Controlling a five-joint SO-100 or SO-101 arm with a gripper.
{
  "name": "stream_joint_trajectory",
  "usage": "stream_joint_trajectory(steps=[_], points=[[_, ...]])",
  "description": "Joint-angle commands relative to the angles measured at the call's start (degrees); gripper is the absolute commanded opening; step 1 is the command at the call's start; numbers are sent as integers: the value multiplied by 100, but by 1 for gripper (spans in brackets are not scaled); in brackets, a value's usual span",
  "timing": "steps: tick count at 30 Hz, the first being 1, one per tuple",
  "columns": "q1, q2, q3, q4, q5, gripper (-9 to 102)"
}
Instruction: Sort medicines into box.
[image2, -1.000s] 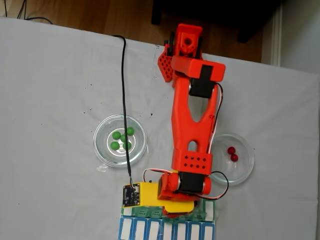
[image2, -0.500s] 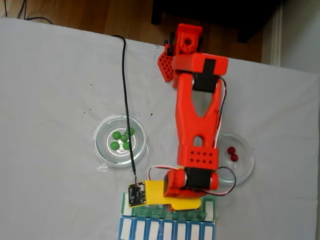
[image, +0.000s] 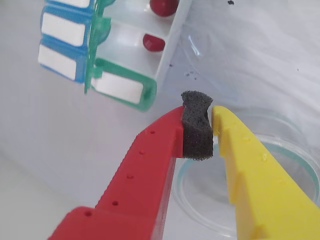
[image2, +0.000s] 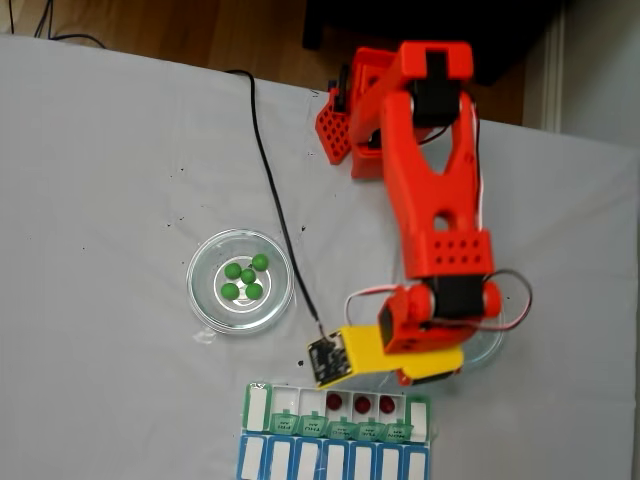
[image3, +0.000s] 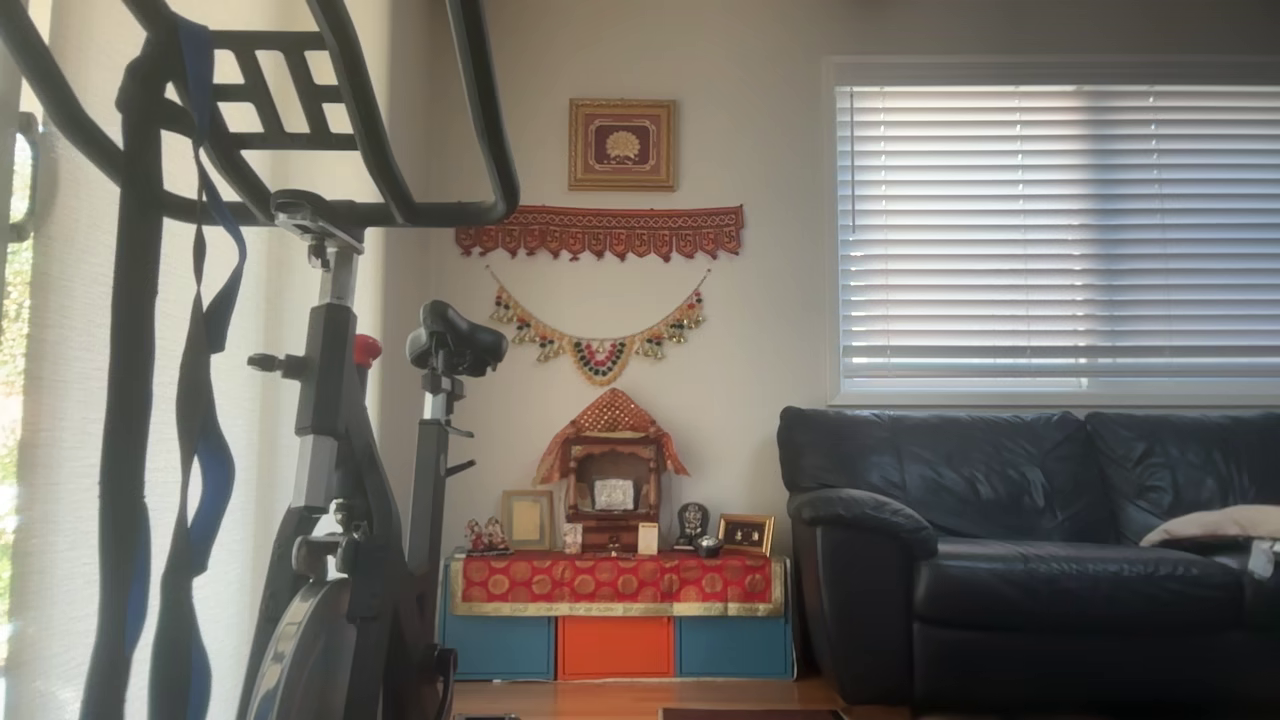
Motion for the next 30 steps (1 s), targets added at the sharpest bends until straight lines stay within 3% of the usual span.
stream_joint_trajectory(steps=[1,13,20,30], points=[[-211,870,18,70,35,1],[-1011,1239,1055,272,-88,2],[-1503,2426,2285,246,-18,2],[-1670,1951,2347,114,53,2]])
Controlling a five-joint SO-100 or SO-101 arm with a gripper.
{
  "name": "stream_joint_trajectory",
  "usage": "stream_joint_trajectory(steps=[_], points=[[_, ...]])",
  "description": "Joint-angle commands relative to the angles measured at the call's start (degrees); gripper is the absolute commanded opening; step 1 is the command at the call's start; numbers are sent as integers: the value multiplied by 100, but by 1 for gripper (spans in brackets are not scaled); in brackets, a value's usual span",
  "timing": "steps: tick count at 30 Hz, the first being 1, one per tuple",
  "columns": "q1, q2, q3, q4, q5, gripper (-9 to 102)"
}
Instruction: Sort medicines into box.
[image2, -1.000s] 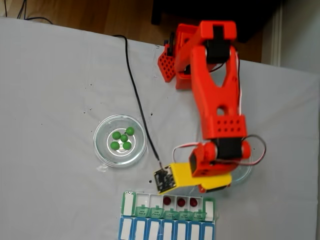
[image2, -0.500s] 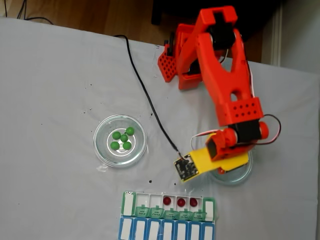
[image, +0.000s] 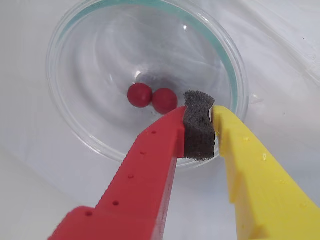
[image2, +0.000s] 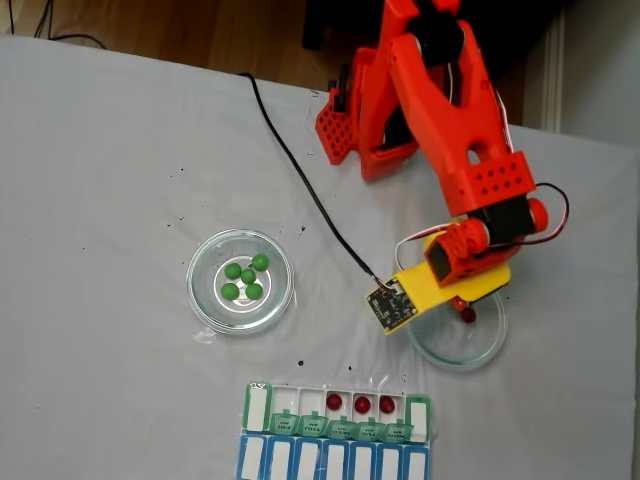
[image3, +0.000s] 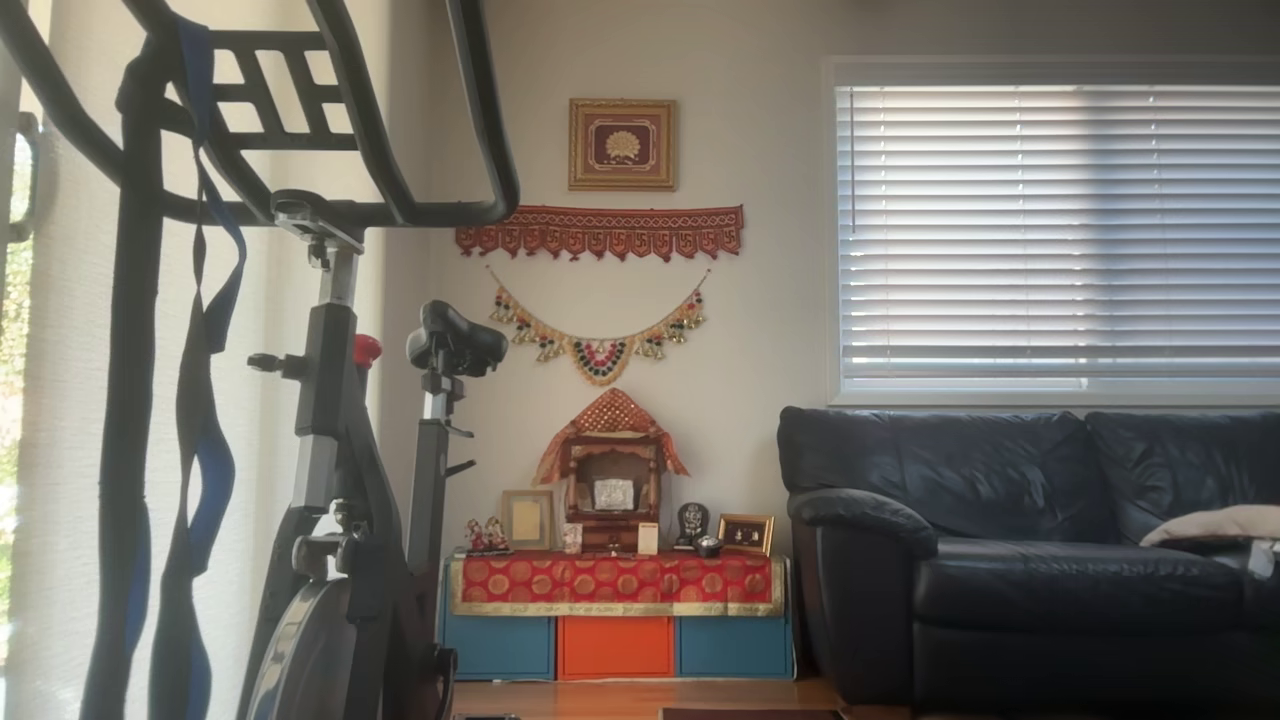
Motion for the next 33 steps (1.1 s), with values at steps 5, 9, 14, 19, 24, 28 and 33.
stream_joint_trajectory(steps=[5,9,14,19,24,28,33], points=[[-255,185,211,-237,123,2],[-343,26,246,-334,176,2],[-439,-281,255,-510,185,2],[-527,-615,193,-624,202,2],[-589,-677,185,-668,246,3],[-650,-668,176,-668,308,4],[-686,-765,-62,-615,334,4]])
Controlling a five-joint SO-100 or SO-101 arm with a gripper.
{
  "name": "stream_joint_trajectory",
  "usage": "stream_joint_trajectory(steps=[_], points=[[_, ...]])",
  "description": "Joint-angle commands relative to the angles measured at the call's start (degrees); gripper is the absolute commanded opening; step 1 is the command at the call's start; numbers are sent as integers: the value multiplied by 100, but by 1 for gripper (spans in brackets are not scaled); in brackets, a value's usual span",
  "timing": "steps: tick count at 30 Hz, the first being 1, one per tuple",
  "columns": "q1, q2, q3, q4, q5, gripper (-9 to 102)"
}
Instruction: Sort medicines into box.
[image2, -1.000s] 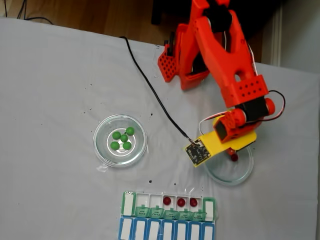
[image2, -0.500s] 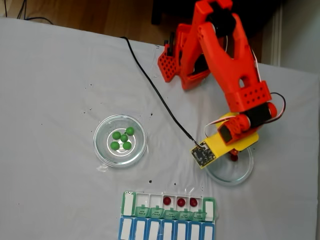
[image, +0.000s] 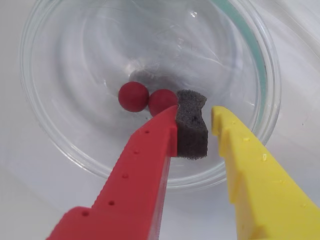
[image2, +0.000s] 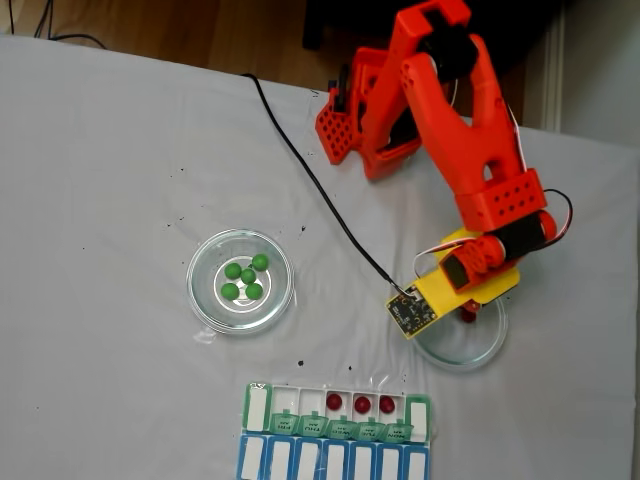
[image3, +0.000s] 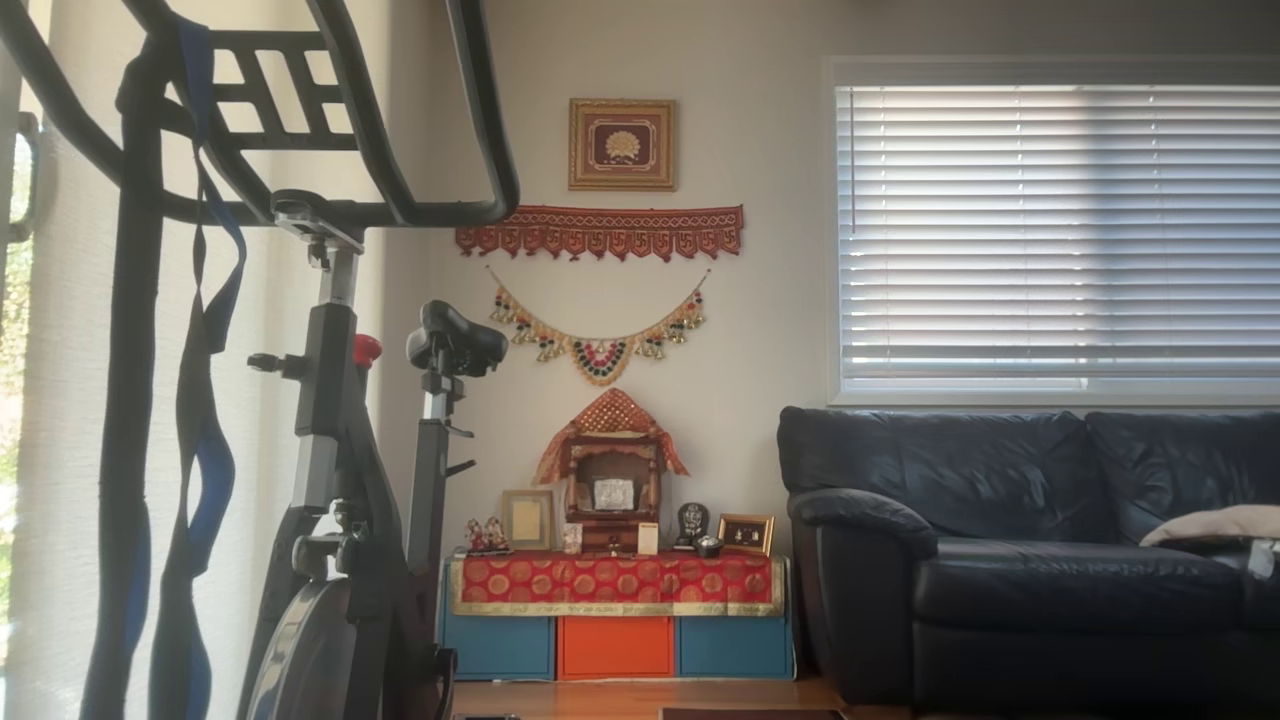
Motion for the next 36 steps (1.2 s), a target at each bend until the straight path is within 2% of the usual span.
stream_joint_trajectory(steps=[1,13,20,36], points=[[-88,-70,-492,35,44,4],[-176,-334,-976,105,211,5],[-246,-527,-1169,132,281,12],[-360,-765,-1160,-44,387,16]])
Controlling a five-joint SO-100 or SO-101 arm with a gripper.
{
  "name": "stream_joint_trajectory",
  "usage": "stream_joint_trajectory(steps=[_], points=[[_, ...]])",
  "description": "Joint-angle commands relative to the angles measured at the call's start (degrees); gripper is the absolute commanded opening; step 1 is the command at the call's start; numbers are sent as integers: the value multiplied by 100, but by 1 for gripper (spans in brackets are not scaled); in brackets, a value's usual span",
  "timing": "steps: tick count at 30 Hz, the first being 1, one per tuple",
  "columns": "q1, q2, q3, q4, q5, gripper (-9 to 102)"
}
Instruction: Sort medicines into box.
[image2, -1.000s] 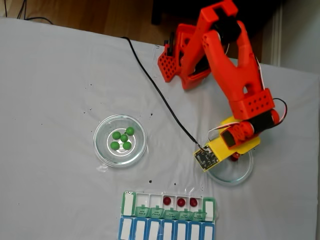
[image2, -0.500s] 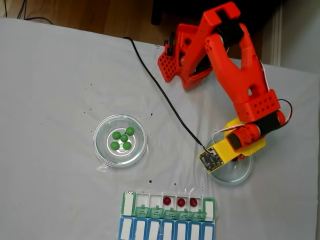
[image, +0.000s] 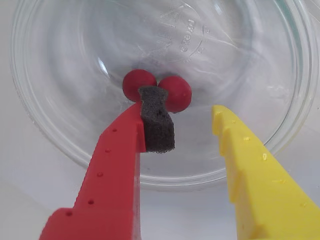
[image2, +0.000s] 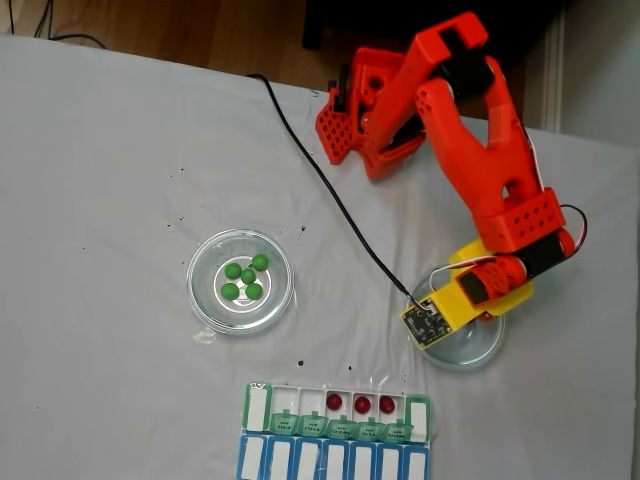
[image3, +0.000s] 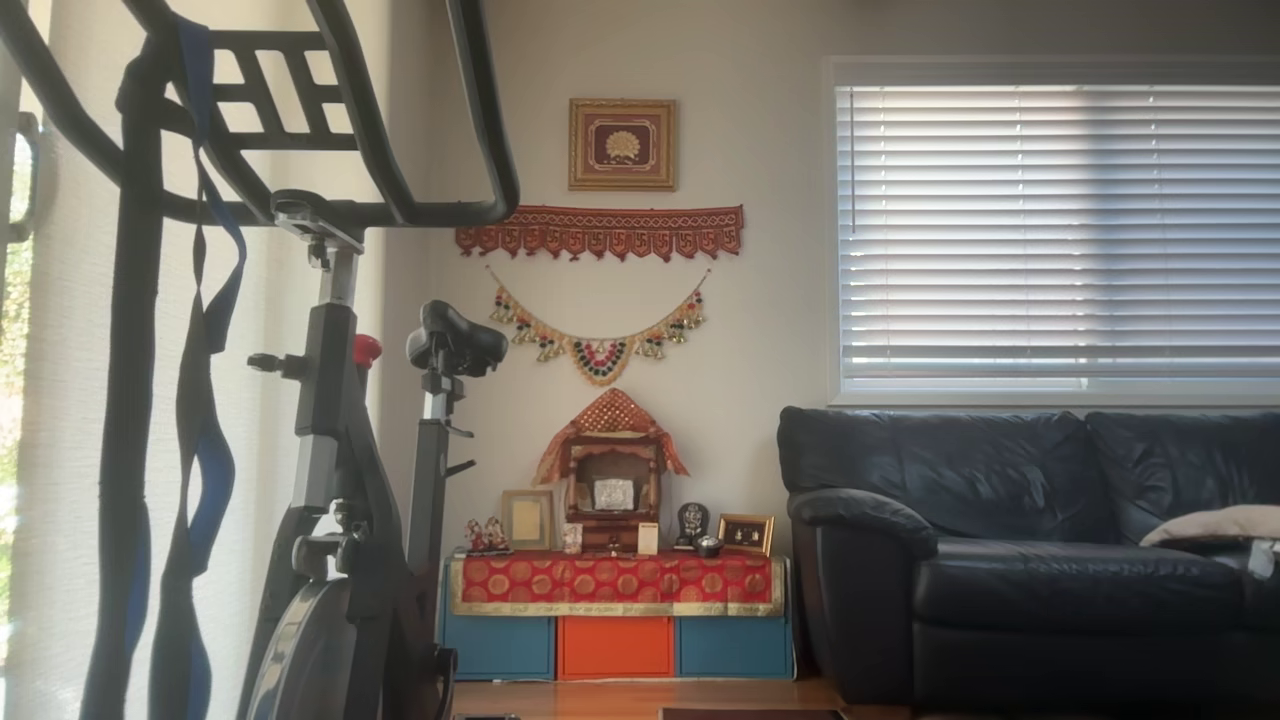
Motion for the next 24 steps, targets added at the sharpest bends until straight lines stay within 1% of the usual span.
stream_joint_trajectory(steps=[1,24], points=[[-97,105,-352,-114,18,17],[-26,35,-44,-185,-9,18]])
